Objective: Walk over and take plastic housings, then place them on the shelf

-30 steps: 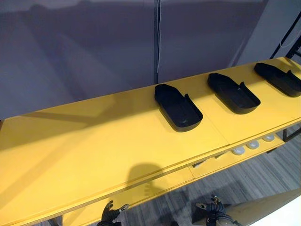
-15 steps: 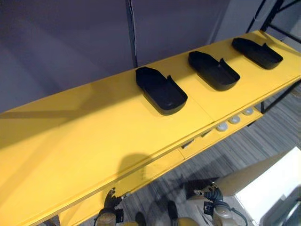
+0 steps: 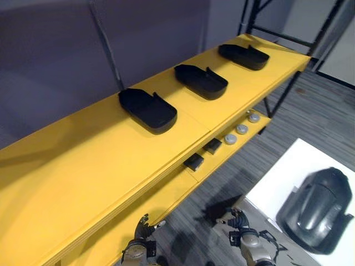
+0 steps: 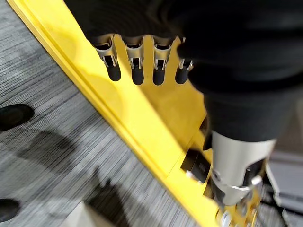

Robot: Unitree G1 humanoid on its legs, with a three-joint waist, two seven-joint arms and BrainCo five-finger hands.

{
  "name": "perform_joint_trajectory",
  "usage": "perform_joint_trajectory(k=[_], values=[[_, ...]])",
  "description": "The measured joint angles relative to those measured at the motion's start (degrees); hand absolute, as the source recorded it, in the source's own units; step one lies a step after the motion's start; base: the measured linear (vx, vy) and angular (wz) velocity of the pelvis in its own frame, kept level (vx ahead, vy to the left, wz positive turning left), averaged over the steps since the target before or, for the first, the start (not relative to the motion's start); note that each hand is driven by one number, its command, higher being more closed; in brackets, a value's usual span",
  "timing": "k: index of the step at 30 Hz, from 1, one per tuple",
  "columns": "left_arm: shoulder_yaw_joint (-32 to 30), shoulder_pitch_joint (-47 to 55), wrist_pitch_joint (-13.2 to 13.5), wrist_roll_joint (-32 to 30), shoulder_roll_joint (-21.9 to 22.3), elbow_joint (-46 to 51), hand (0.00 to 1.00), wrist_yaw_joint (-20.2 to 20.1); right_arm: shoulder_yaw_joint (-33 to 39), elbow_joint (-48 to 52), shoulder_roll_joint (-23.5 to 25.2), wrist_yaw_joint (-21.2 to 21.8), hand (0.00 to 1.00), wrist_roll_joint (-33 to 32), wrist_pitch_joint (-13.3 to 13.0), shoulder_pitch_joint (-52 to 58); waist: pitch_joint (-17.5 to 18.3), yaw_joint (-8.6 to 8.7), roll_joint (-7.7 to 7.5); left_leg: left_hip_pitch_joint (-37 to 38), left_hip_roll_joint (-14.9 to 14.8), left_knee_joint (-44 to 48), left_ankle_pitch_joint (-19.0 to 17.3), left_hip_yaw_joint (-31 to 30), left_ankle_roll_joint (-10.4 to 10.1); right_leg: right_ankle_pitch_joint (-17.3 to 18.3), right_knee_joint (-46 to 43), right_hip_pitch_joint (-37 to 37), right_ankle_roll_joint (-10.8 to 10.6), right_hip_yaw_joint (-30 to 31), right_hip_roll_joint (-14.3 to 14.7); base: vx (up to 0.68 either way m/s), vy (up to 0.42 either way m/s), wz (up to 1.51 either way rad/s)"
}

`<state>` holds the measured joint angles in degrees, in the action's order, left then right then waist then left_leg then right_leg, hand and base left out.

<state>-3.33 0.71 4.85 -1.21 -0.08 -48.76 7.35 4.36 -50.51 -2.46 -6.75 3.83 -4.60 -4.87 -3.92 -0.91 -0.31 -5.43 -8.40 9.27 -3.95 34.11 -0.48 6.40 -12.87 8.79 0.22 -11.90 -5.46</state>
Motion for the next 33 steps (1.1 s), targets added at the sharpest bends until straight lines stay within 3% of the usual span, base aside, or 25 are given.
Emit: perform_joint_trajectory(k=[1, 2, 4, 5, 6, 7, 8, 9, 10, 11, 13, 15, 16, 18, 22, 29, 33], values=[[0.3, 0.0, 0.0, 0.0, -0.5, -0.1, 0.00, 0.0, 0.0, -0.1, 0.1, 0.0, 0.00, 0.0, 0.0, 0.2, -0.1, 0.16, -0.29, 1.3, -0.1, -0.2, 0.1, 3.2, 0.1, 0.9, -6.3, 1.6, 0.1, -12.2, -5.3, -0.08, 0.044, -1.34], [0.3, 0.0, -0.1, 0.0, -1.4, -0.1, 0.00, 0.0, -0.2, 0.0, 0.7, -0.1, 0.00, 0.0, 0.0, 0.2, -0.4, 0.25, -1.19, 3.0, -0.1, 0.9, 0.0, 6.1, 0.1, 0.5, -7.3, 0.9, 0.2, -19.2, -7.7, -0.08, 0.005, -1.44], [0.2, -1.0, 0.0, 0.0, -2.3, -1.5, 0.00, 0.0, -0.9, 0.1, 0.4, -0.1, 0.00, 0.0, 0.0, 0.3, -1.2, 0.40, -0.73, 3.4, -2.5, 6.3, -0.2, 4.2, -0.2, -0.9, -4.0, -0.7, 0.3, -15.7, -4.9, -0.06, -0.145, -1.07], [0.2, -1.0, 0.0, 0.0, -2.3, -1.5, 0.00, 0.0, -0.9, 0.1, 0.4, -0.1, 0.00, 0.0, 0.0, 0.3, -1.2, 0.40, -0.73, 3.4, -2.5, 6.3, -0.2, 4.2, -0.2, -0.9, -4.0, -0.7, 0.3, -15.7, -4.9, -0.08, -0.195, -1.21], [0.2, -1.2, 0.1, 0.0, -2.6, -1.5, 0.00, 0.0, -1.9, 0.0, 0.2, -0.4, 0.00, 0.0, 0.0, 0.6, -1.9, 0.16, -0.12, 2.4, -6.7, 13.5, -1.1, 2.5, -0.9, -2.3, -0.8, -1.9, 1.3, -11.6, -1.7, -0.10, -0.155, -1.35], [0.1, -1.0, 0.1, 0.4, -2.6, -2.0, 0.00, 0.1, -2.3, -0.1, 0.1, -0.6, 0.00, -0.1, -0.1, 0.5, -2.6, -0.05, -0.08, 1.3, -6.8, 15.0, -3.8, -3.8, -2.8, -2.8, 0.1, -1.7, 1.6, -8.6, 0.2, -0.12, -0.119, -1.64], [0.2, -0.9, 0.1, 0.7, -2.2, -2.2, 0.00, 0.1, -2.2, -0.1, -0.1, -0.7, 0.00, -0.2, -0.1, 0.4, -2.8, -0.07, 0.35, 0.9, -5.9, 14.9, -4.6, -8.7, -3.8, -2.9, 0.3, -1.5, 1.8, -7.1, 1.0, -0.13, -0.068, -1.38], [0.3, -0.8, 0.0, 1.1, -1.3, -2.5, 0.00, 0.0, -1.9, -0.2, -0.6, -1.2, 0.00, -0.3, 0.0, 0.5, -3.5, 0.01, 1.15, 0.4, -3.7, 13.9, -5.5, -17.2, -5.0, -2.9, 0.3, -1.1, 1.8, -4.8, 2.5, -0.10, -0.024, -1.10], [0.3, -0.6, 0.0, 1.2, -0.8, -2.6, 0.00, 0.0, -1.8, -0.4, -0.9, -1.3, 0.00, -0.3, 0.0, 0.7, -3.8, -0.02, 1.14, 0.4, -2.7, 13.0, -5.8, -21.0, -5.2, -3.0, 0.3, -0.9, 1.7, -3.8, 3.2, -0.09, -0.017, -1.32], [0.3, -0.5, 0.0, 1.2, 0.0, -2.8, 0.00, 0.0, -1.3, -0.9, -1.2, -1.3, 0.00, -0.3, 0.0, 1.3, -3.8, 0.01, 2.08, 0.8, -0.9, 10.9, -5.8, -27.0, -5.2, -3.0, 0.6, -0.7, 1.7, -1.9, 4.6, -0.07, 0.007, -1.19], [0.3, -0.7, 0.0, 1.7, 0.3, -3.8, 0.00, 0.0, 0.1, -1.1, -1.2, -1.3, 0.00, -1.0, 0.0, 3.0, -4.0, 0.04, 2.44, 1.3, 0.5, 7.9, -6.6, -32.2, -5.3, -3.6, 1.8, -0.6, 1.7, 0.7, 6.7, -0.06, 0.044, -0.97], [0.3, -0.7, 0.1, 2.2, 0.3, -4.8, 0.00, -0.1, 1.0, -2.1, -1.4, -1.6, 0.00, -1.8, 0.0, 5.2, -4.0, 0.12, 2.38, 4.0, 1.7, 4.1, -6.7, -32.6, -4.8, -5.5, 4.5, -1.2, 1.0, 3.7, 7.4, 0.04, 0.059, -0.63], [0.0, -0.5, 0.0, 2.2, 0.3, -5.5, 0.00, -0.1, 2.6, -2.7, -1.4, -1.7, 0.00, -2.7, 0.0, 5.9, -4.1, 0.12, 2.62, 5.3, 2.5, 2.6, -6.4, -31.6, -4.3, -8.7, 6.6, -2.0, 1.0, 5.9, 7.6, 0.08, 0.068, -0.53], [-0.9, 0.0, 0.0, 2.2, 0.2, -6.5, 0.00, 0.0, 3.8, -3.1, -1.2, -1.6, 0.00, -4.0, 0.0, 6.9, -4.5, 0.16, 3.73, 7.6, 2.3, 1.5, -6.5, -29.1, -4.0, -11.2, 10.2, -4.4, 1.0, 8.4, 8.3, 0.13, 0.103, -0.62], [-0.9, -0.1, 0.1, 2.2, -1.3, -6.9, 0.00, -0.1, 7.6, -2.9, -1.2, -1.7, 0.00, -8.3, 0.0, 9.0, -4.2, 1.84, 3.99, 10.7, 2.9, -0.8, -6.2, -28.0, -3.4, -14.0, 16.6, -8.7, 1.4, 10.1, 8.7, 0.13, 0.068, -0.23], [-2.0, 0.0, 0.1, 2.2, -2.5, -7.4, 0.00, -0.2, 12.3, 1.8, -1.8, -2.2, 0.00, -12.7, -0.1, 10.3, -4.0, 1.95, 3.31, 12.5, 3.2, -1.9, -6.2, -29.6, -3.4, -14.5, 17.8, -10.2, 1.5, 11.9, 9.0, 0.08, 0.049, -0.14], [-2.1, 0.3, 0.1, 2.3, -4.1, -7.3, 0.00, -0.3, 20.9, 6.0, -1.9, -3.1, 0.00, -13.6, -0.2, 10.2, -3.6, 1.48, 2.39, 13.3, 3.2, -3.0, -6.4, -29.7, -3.0, -14.5, 18.2, -10.4, 1.4, 12.1, 9.1, -0.04, 0.063, -0.02]])
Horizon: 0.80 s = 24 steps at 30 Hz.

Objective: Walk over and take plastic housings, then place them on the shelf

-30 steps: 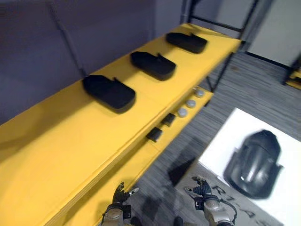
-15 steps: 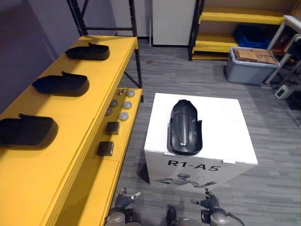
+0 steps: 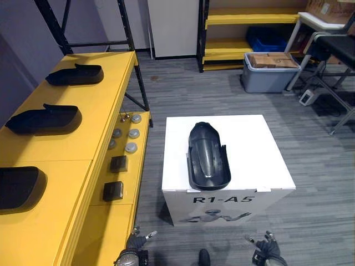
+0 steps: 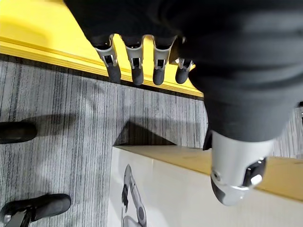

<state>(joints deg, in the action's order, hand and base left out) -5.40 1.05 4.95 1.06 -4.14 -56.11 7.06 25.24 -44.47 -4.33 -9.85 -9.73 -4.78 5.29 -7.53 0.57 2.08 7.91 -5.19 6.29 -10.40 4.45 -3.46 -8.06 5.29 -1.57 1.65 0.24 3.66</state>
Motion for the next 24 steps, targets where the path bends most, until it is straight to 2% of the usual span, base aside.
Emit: perform_joint_trajectory(k=[1, 7, 12, 14, 17, 20, 24], values=[[-0.1, 0.2, 0.0, 0.1, -0.2, 0.0, 0.00, 0.0, 1.0, 1.6, 0.0, -0.4, 0.00, -0.2, 0.0, 0.4, 0.0, -0.01, -0.13, 0.1, 0.0, -0.1, 0.0, 0.0, 0.0, 0.0, 0.0, -0.1, 0.0, 0.0, 0.0, -0.03, 0.034, -0.02], [-2.1, 3.6, 0.0, 1.1, -0.4, 1.6, 0.00, -0.4, 7.5, 28.5, -1.1, -3.6, 0.00, -0.4, -0.2, 3.6, 0.7, 1.07, -1.12, -0.2, -0.1, -0.8, 0.0, 0.0, 0.1, 0.4, 0.0, 0.5, -0.6, -0.1, 0.0, -0.02, 0.013, -0.01], [-1.0, 4.1, 0.2, 1.1, -0.6, 1.6, 0.00, -1.6, 5.0, 42.2, -5.0, -2.4, 0.00, -0.4, -3.1, 2.2, 1.0, 1.39, -1.61, -0.1, 0.0, -1.2, 0.2, -0.1, 0.3, 0.4, 0.0, 0.6, -0.6, -0.5, 0.0, 0.01, 0.007, 0.00], [-0.2, 4.3, 0.3, 1.0, -0.9, 1.6, 0.00, -2.3, 2.2, 44.2, -6.1, -1.8, 0.00, -0.4, -3.6, 0.8, 1.2, 1.41, -1.92, 0.0, 0.0, -1.3, 0.2, -0.1, 0.3, 0.3, 0.0, 0.6, -0.4, -0.6, 0.0, 0.02, 0.035, 0.00], [0.3, 4.5, 0.6, 1.0, -1.0, 1.6, 0.00, -2.7, -5.6, 47.4, -8.2, 0.7, 0.00, -0.1, -4.6, -2.4, 1.5, 1.12, -2.39, -0.1, 0.1, -1.3, 0.3, -0.2, 0.5, 0.2, 0.0, 0.8, -0.3, -0.7, -0.1, 0.02, 0.036, 0.03], [1.6, 4.4, 0.7, 0.9, -1.1, 1.6, 0.00, -2.8, -11.0, 47.3, -8.9, 2.6, 0.00, 1.7, -5.2, -5.4, 1.5, -0.07, -2.42, -0.7, 0.4, -1.4, 0.5, -1.2, 0.8, 0.3, 0.0, 1.1, -0.4, -1.4, -0.5, 0.01, 0.048, 0.15], [2.5, 5.0, 0.8, 0.9, -1.0, 1.6, 0.00, -2.8, -16.4, 44.5, -8.9, 3.1, 0.00, 7.6, -4.6, -8.1, 1.5, -0.53, -2.39, -1.2, 0.8, -1.5, 0.8, -2.5, 1.1, 0.3, 0.0, 1.2, -0.5, -2.8, -1.0, 0.00, 0.039, 0.16]])
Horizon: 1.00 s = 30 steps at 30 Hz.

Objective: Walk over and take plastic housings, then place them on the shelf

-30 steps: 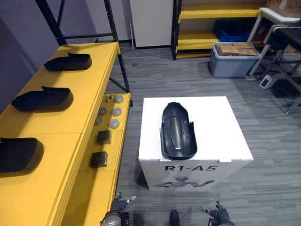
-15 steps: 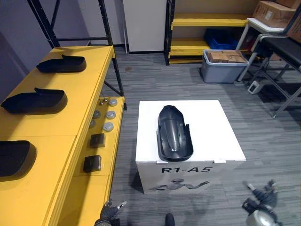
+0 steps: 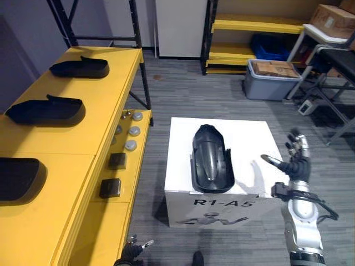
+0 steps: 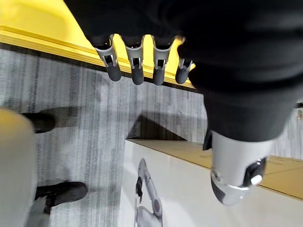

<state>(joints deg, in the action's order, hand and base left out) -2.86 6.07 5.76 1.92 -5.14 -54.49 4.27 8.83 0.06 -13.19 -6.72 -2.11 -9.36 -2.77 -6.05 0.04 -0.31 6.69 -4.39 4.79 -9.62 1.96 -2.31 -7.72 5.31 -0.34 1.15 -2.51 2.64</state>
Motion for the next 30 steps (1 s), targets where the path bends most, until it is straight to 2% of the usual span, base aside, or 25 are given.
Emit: perform_joint_trajectory(k=[2, 4, 8, 13, 18, 19, 24, 27, 30], values=[[0.1, 0.1, 0.0, -0.1, 0.1, 0.0, 0.00, 0.0, -1.1, -1.6, 0.3, -0.1, 0.00, 4.1, 0.8, -0.3, 0.0, -0.84, 0.01, -0.2, 0.2, 0.0, 0.1, -0.3, 0.1, 0.0, 0.0, 0.0, 0.0, -0.3, -0.2, -0.01, 0.048, 0.13], [0.3, 0.3, 0.0, -0.3, 0.1, 0.0, 0.00, 0.1, -1.3, -4.6, 1.5, -0.5, 0.00, 7.1, 2.0, -1.4, 0.0, -0.93, -0.01, -0.7, 0.4, -0.1, 0.4, -1.4, 0.3, 0.1, 0.0, 0.1, -0.1, -1.4, -0.7, -0.02, 0.031, 0.23], [1.5, 0.3, 0.0, -1.0, 0.1, 0.6, 0.00, 0.3, -2.2, -12.8, 4.3, -3.4, 0.00, 15.5, 5.9, -4.7, -0.3, -1.12, -0.09, -1.4, 0.8, -1.2, 1.6, -2.8, 0.4, 0.1, 0.0, 0.7, -0.2, -2.8, -1.3, -0.03, 0.024, 0.21], [2.2, 0.1, -0.1, -1.0, 0.5, 1.7, 0.00, 0.6, -1.7, -19.2, 7.8, -7.6, 0.00, 18.9, 10.1, -7.3, -1.2, -1.77, 0.10, -1.9, 0.9, -1.7, 1.8, -3.1, 0.3, 0.1, 0.0, 1.3, -0.2, -2.9, -1.3, 0.00, 0.007, 0.02], [2.3, -0.2, -0.6, -1.0, 0.9, 1.7, 0.00, 1.6, 3.4, -23.5, 9.6, -12.6, 0.00, 20.9, 11.4, -10.5, -1.6, -1.81, 0.13, -2.7, 1.0, -1.8, 1.9, -3.6, 0.4, 0.1, 0.0, 2.0, -0.2, -3.5, -1.4, 0.03, 0.022, 0.04], [2.4, -0.2, -0.7, -1.0, 0.9, 1.7, 0.00, 1.8, 4.1, -24.9, 9.6, -13.1, 1.00, 20.8, 11.4, -11.5, -1.6, -1.81, 0.14, -2.6, 1.0, -2.0, 2.0, -3.6, 0.4, 0.1, 0.0, 2.0, -0.2, -3.5, -1.4, 0.00, 0.000, 0.00], [2.7, -0.3, -0.8, -1.0, 0.8, 1.6, 0.00, 1.7, 4.7, -29.1, 8.1, -12.6, 1.00, 19.0, 10.9, -14.2, -1.7, -1.76, -0.08, -2.7, 1.2, -2.2, 2.1, -3.6, 0.5, 0.3, 0.0, 2.0, -0.4, -3.6, -1.6, 0.00, 0.013, 0.00], [2.9, -0.5, -0.8, -1.0, 0.7, 1.5, 0.00, 1.7, 4.6, -32.7, 4.8, -10.2, 1.00, 15.5, 10.4, -16.1, -1.7, -1.74, -0.17, -2.6, 1.3, -2.7, 2.4, -3.8, 0.7, 0.4, 0.0, 2.0, -0.5, -3.9, -1.7, -0.01, 0.012, 0.03], [3.5, -0.8, -0.9, -1.0, 0.4, 1.0, 0.00, 1.7, 4.4, -35.5, 3.9, -8.8, 1.00, 13.6, 9.8, -17.9, -1.8, -1.70, -0.41, -2.7, 1.2, -3.3, 2.7, -3.7, 0.5, 0.4, 0.0, 2.4, -0.5, -3.8, -1.6, 0.00, 0.000, 0.00]])
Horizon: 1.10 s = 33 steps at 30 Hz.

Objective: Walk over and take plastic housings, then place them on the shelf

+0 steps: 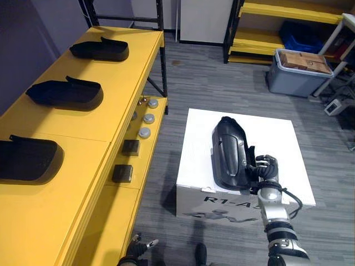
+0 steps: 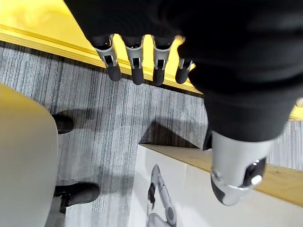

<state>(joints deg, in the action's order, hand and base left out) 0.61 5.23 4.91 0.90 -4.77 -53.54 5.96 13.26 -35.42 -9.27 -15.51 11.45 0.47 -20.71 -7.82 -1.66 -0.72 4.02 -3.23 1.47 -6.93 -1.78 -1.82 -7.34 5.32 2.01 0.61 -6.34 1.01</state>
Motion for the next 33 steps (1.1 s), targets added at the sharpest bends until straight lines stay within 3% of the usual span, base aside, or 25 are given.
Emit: perform_joint_trajectory(k=[9, 15, 25, 33], values=[[0.3, -1.2, 0.0, 0.2, -0.1, -0.8, 0.00, 0.2, -3.2, -1.1, 0.7, 2.4, 1.00, -2.7, -1.4, 0.1, 0.5, -0.02, -0.91, 1.3, -0.6, -0.6, 0.0, 1.3, -0.1, 0.0, 0.0, -0.4, 0.0, 1.1, 0.4, 0.02, 0.011, -0.06], [-0.5, -0.5, 0.0, 1.1, 0.0, 2.7, 0.00, 1.1, -3.2, 9.0, 2.9, 2.0, 1.00, -2.1, -1.3, 6.2, 0.5, -0.63, -0.98, 1.3, -0.6, -0.6, 0.0, 1.4, -0.1, 0.0, 0.0, -0.4, 0.0, 1.1, 0.4, 0.00, 0.000, 0.00], [-1.5, 3.5, 1.8, 2.4, 1.9, 30.2, 0.00, 2.6, 0.1, 28.0, 5.4, -3.0, 1.00, 2.4, -1.3, 14.0, 0.6, -0.58, -0.90, -0.3, -0.1, 0.5, 0.1, 0.8, 0.0, -0.1, 0.0, 0.5, 0.0, 1.1, -0.1, 0.00, 0.002, 0.00], [0.3, 3.3, 5.0, 4.8, 4.9, 50.1, 0.00, 3.0, -1.1, 39.5, 7.9, -4.7, 1.00, 6.8, -2.3, 14.3, 1.1, -0.64, -0.16, -0.3, 0.2, 1.2, 0.1, 0.5, 0.1, -0.4, -0.3, 0.1, 0.0, 1.1, -0.1, 0.00, 0.005, 0.01]])
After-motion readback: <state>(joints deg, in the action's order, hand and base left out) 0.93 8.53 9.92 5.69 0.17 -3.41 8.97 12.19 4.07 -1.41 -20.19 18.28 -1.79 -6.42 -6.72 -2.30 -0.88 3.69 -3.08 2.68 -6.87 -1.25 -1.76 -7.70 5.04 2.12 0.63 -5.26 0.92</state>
